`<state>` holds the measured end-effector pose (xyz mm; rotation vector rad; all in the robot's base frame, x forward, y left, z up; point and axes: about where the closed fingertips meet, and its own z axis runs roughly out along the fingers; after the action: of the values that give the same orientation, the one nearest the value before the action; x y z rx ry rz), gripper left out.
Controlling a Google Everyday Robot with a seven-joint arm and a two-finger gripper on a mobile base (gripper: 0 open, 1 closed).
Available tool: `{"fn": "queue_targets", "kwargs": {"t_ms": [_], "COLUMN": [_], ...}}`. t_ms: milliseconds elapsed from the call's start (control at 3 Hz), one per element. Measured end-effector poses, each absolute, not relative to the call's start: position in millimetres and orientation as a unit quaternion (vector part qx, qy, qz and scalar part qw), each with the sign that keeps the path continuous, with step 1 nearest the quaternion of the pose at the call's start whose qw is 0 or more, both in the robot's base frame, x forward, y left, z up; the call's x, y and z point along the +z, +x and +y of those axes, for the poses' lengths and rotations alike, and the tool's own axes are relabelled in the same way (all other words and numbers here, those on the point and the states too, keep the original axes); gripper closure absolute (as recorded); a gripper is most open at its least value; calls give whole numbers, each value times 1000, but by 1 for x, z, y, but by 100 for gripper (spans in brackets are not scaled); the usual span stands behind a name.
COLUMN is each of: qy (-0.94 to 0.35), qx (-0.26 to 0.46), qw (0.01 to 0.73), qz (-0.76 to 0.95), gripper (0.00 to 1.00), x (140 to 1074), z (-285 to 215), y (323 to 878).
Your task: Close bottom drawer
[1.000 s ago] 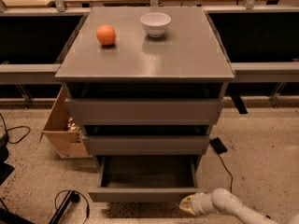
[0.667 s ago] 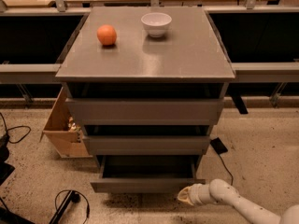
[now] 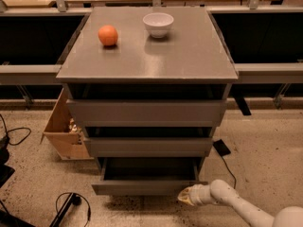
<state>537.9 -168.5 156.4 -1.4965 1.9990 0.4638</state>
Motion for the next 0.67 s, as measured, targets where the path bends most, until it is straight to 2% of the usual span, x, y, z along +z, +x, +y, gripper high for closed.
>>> {"fn": "queue_targets", "kwargs": {"t_ms": [333,667], "qy": [-582,-588], "qx": [219,230], "qw": [293,292], "qz": [726,718], "gripper": [100,100], "x": [126,120], "z": [-129,-120], "y": [551,556]}}
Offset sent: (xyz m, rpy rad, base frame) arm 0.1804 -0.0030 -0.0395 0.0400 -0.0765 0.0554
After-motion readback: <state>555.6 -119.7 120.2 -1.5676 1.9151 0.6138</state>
